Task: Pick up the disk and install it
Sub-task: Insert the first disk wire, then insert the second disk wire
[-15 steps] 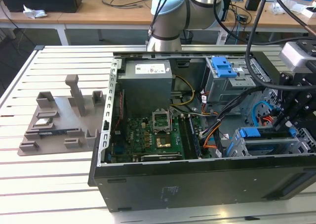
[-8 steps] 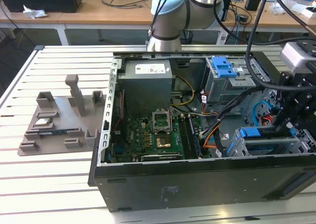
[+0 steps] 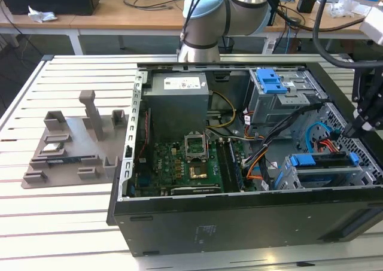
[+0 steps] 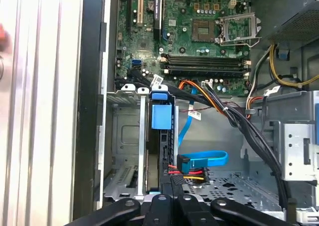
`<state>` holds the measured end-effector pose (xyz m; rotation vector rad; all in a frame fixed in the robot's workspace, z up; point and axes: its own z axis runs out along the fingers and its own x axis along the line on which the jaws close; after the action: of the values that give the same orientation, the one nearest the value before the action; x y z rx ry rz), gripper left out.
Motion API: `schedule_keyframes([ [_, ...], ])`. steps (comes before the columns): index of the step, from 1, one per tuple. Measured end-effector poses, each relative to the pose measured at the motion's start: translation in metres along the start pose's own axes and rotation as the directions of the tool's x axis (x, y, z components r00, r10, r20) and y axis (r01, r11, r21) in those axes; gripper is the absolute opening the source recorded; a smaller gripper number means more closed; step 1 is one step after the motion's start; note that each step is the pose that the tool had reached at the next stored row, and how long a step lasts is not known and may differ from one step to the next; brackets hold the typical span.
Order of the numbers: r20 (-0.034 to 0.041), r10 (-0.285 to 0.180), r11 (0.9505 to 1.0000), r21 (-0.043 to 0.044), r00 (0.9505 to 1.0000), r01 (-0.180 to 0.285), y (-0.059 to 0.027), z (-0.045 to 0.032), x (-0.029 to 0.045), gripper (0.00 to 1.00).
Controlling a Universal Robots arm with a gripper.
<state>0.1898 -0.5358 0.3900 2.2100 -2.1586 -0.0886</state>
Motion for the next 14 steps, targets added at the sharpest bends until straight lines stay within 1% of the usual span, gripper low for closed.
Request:
schedule_keyframes([
  [5, 0.0002, 0.000, 1.0000, 0.0001, 1.0000, 0.000, 0.0000, -0.0007, 0.0000, 0.11],
  [6, 0.0003, 0.000, 1.0000, 0.0000, 1.0000, 0.000, 0.0001, -0.0007, 0.0000, 0.24],
  [8, 0.0001, 0.000, 1.0000, 0.0001, 1.0000, 0.000, 0.0007, -0.0008, -0.0001, 0.36],
  [9, 0.0001, 0.000, 1.0000, 0.0001, 1.0000, 0.000, 0.0049, 0.0002, -0.0013, 0.36],
  [10, 0.0003, 0.000, 1.0000, 0.0001, 1.0000, 0.000, 0.0076, 0.0018, -0.0040, 0.36],
  [12, 0.0003, 0.000, 1.0000, 0.0001, 1.0000, 0.000, 0.0097, 0.0045, -0.0074, 0.36],
  [13, 0.0002, 0.000, 1.0000, 0.0001, 1.0000, 0.000, 0.0110, 0.0093, -0.0104, 0.36],
  [14, 0.0005, 0.000, 1.0000, 0.0000, 1.0000, 0.000, 0.0115, 0.0121, -0.0105, 0.36],
])
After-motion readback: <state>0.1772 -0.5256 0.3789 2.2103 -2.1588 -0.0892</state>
